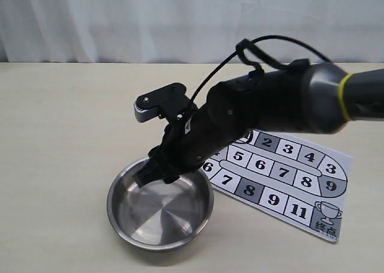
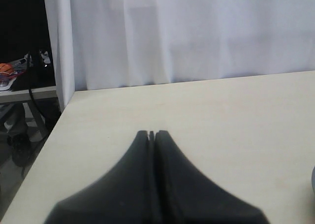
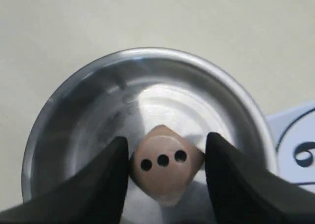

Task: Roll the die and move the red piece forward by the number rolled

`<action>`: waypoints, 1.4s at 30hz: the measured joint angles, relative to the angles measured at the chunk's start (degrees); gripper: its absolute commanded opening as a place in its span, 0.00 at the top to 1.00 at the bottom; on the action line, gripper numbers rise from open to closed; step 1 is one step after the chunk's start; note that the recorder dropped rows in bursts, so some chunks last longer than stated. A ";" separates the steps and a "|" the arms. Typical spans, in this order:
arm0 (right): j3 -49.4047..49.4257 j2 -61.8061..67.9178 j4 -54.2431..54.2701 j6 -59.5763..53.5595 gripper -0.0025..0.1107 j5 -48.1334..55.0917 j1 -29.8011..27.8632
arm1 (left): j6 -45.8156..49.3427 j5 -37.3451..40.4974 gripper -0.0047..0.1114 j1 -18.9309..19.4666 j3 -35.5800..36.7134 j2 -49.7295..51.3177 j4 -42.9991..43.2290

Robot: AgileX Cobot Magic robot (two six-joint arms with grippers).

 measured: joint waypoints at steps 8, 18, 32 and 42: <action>0.00 -5.24 -5.26 1.72 0.94 8.57 -10.81 | 0.00 0.00 0.96 0.00 0.00 0.00 0.00; 1.36 -5.35 -23.48 11.02 0.94 14.00 -27.68 | 0.00 0.00 0.96 0.00 0.00 0.00 0.00; 7.03 -5.38 -40.73 25.19 0.94 13.83 -42.37 | 0.00 0.00 0.96 0.00 0.00 0.00 0.00; 7.11 -5.38 -5.32 -3.30 0.45 8.57 -42.88 | 0.00 0.00 0.96 0.00 0.00 0.00 0.00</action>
